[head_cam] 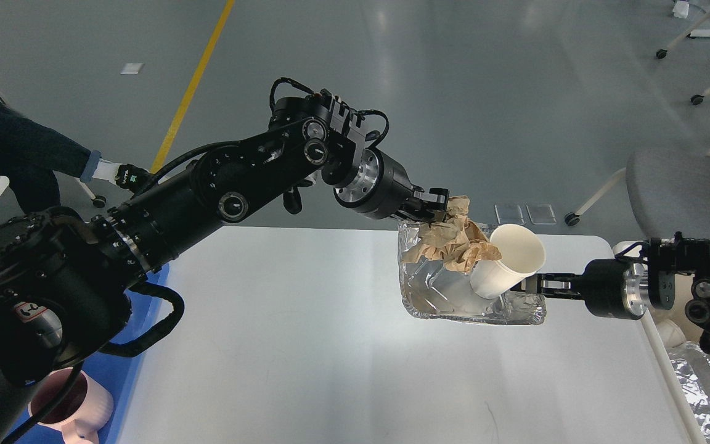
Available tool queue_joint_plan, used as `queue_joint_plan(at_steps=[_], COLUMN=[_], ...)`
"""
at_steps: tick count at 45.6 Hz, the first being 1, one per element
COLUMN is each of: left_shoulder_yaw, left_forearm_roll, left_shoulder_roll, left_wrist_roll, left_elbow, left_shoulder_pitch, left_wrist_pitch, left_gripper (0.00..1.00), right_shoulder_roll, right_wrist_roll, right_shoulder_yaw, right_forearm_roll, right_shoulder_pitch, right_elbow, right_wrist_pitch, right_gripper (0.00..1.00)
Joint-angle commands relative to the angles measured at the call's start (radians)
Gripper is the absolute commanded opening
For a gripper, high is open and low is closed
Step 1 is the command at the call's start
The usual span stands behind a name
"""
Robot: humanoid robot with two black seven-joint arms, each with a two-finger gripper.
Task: Tidy desktop
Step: 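Carry the paper bag over the foil tray and drop it in, then carry the loaded foil tray with the right gripper into the white bin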
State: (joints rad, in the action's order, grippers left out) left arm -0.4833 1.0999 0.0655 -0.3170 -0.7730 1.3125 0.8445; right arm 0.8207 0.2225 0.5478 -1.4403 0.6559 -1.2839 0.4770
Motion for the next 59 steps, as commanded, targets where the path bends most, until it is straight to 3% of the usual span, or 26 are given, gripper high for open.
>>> queue_joint_plan(at_steps=[1,6,12,18,28,41,48,53,59], left_shoulder_yaw=[0.031,0.034,0.032,0.023,0.015,0.012,-0.029,-0.150,-0.432], left_forearm_roll=[0.000,0.000,-0.003,-0.020,-0.095,-0.114,-0.138,-0.244,-0.553], left_shoulder_roll=[-0.003,-0.001,-0.004,-0.006,-0.018,-0.021,-0.026,-0.033,-0.029], left_wrist_roll=[-0.001,-0.001,0.004,0.004,-0.001,-0.002,0.019,0.022,0.019], left_elbow=[0.000,0.000,0.000,0.000,0.000,0.000,-0.002,-0.002,0.015], left_shoulder_pitch=[-0.015,-0.022,-0.022,-0.024,-0.033,-0.045,-0.045,-0.047,-0.052], left_wrist_pitch=[0.001,-0.001,-0.022,-0.100,-0.163,-0.165,-0.163,-0.160,-0.180], left_gripper=[0.10,0.15,0.41,0.71,0.96,0.97,0.97,0.97,0.97], right_shoulder_roll=[0.000,0.000,0.002,0.006,0.014,0.031,0.038,0.038,0.038], right_wrist_roll=[0.000,0.000,0.000,0.000,0.000,0.000,0.000,0.000,0.000], right_shoulder_yaw=[0.000,0.000,0.000,0.000,0.000,0.000,0.000,0.000,0.001], right_forearm_roll=[0.000,0.000,0.000,0.000,0.000,0.000,0.000,0.000,0.000], right_shoulder_pitch=[-0.001,-0.001,-0.001,-0.001,-0.001,-0.006,-0.006,-0.006,-0.009], right_elbow=[0.000,0.000,0.000,0.000,0.000,-0.006,-0.006,-0.006,-0.005], right_wrist_pitch=[0.000,0.000,0.000,0.000,0.000,0.000,0.000,0.000,0.000], right_gripper=[0.00,0.00,0.00,0.00,0.00,0.00,0.00,0.00,0.00])
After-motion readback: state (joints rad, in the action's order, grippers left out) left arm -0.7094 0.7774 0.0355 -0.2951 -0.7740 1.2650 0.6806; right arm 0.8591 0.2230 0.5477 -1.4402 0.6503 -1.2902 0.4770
